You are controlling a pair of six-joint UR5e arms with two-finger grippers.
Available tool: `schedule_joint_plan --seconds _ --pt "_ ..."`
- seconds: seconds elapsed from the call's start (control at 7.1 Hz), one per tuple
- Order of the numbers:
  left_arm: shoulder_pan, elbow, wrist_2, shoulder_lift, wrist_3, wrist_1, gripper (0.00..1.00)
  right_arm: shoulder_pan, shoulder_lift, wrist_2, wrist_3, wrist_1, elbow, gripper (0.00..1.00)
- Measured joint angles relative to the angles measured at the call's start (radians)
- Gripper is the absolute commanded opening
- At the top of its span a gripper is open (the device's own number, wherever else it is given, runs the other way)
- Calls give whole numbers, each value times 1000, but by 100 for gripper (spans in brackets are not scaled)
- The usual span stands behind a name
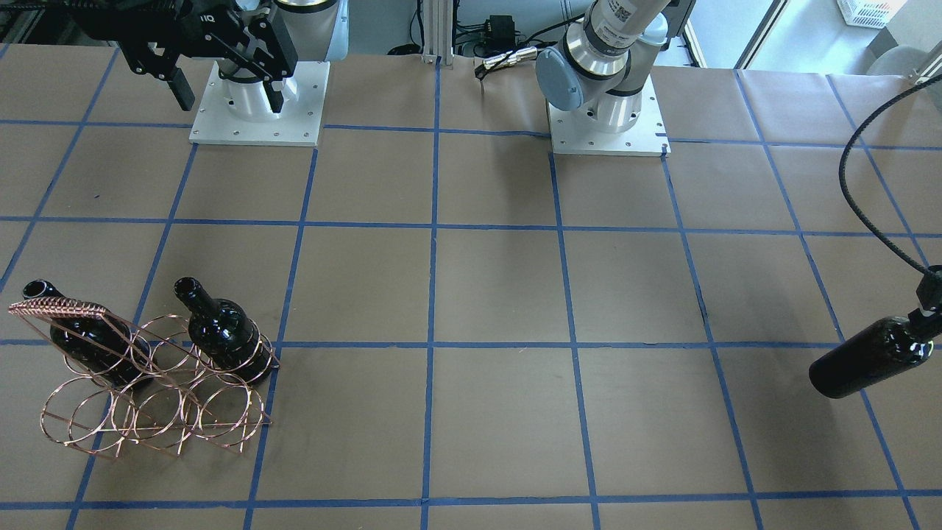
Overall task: Place wine into wine basket
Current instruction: 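Lift the bottle with the left gripper and turn it upright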
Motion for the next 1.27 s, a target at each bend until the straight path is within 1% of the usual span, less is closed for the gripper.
schedule_joint_plan --seconds 0.42,0.85,0.99,1.27 --pt "-173 -82 -11 108 -243 -28 0 -1 0 -4 0 1 0 100" --pt "-381 -143 -6 190 -551 -23 0 -1 1 -3 0 0 0 100" --pt "-435 -182 -3 219 -626 -11 0 -1 1 -3 0 0 0 100" --pt "-522 -304 8 283 -735 70 0 -1 1 -1 0 0 0 100"
